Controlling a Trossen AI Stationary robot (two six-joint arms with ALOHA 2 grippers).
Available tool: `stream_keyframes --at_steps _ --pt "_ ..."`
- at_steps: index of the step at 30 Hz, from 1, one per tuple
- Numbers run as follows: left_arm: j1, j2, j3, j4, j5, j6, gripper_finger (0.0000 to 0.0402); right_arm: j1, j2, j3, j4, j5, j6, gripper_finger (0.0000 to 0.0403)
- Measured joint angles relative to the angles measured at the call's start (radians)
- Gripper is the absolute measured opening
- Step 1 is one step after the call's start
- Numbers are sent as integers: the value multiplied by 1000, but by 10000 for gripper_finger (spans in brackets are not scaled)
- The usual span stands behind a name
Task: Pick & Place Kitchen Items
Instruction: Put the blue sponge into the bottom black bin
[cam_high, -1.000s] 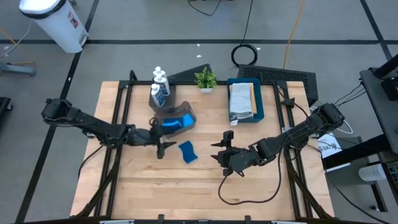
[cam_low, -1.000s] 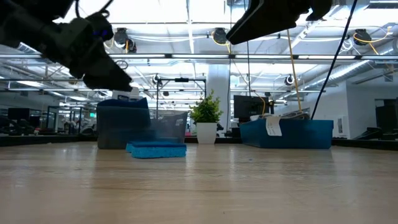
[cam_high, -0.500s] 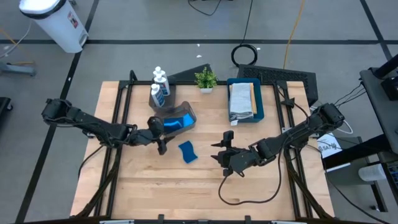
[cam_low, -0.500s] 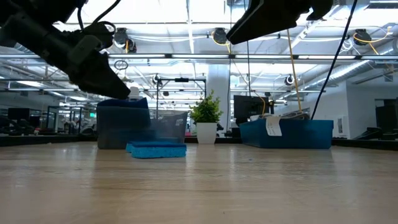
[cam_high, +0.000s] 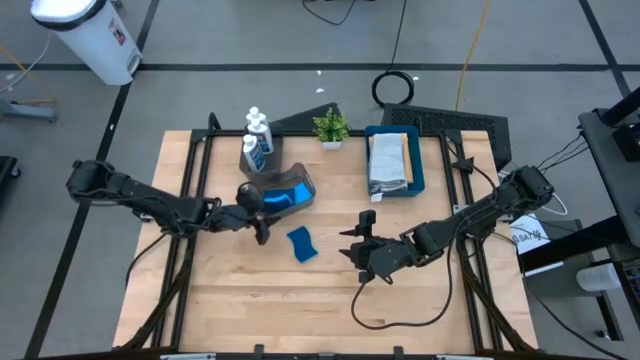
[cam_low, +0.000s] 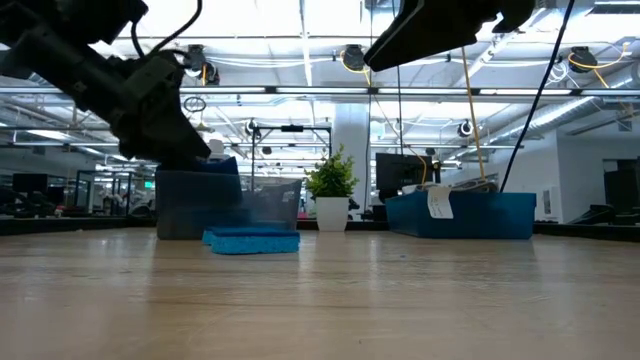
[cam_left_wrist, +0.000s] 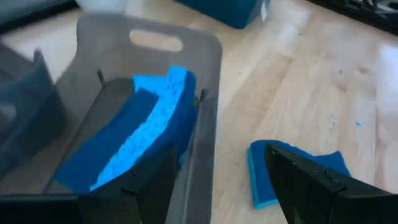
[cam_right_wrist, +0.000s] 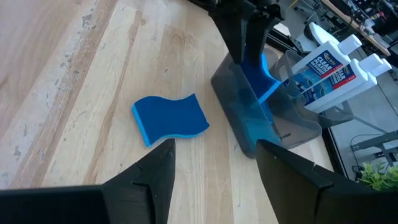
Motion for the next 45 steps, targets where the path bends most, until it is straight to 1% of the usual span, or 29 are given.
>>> stream_keyframes --at_steps 4,7,13,16,20,25,30,34,37,41,45 --pt "32 0 0 -38 17 -102 250 0 0 0 0 0 0 196" --pt "55 0 0 -49 15 -138 250 0 0 0 0 0 0 196" --pt "82 0 0 -49 11 -101 250 0 0 0 0 0 0 196" --pt "82 0 0 -49 -13 -82 250 0 0 0 0 0 0 196" --pt "82 0 0 -49 -40 -80 250 0 0 0 0 0 0 196" --pt "82 0 0 -47 -43 -88 250 0 0 0 0 0 0 196" --pt "82 0 0 -4 42 -51 250 0 0 0 0 0 0 196" --pt "72 0 0 97 127 12 250 0 0 0 0 0 0 196" --pt "43 0 0 169 177 73 250 0 0 0 0 0 0 196" --pt "-6 0 0 250 192 132 250 0 0 0 0 0 0 196" --pt "-45 0 0 302 190 124 250 0 0 0 0 0 0 196"
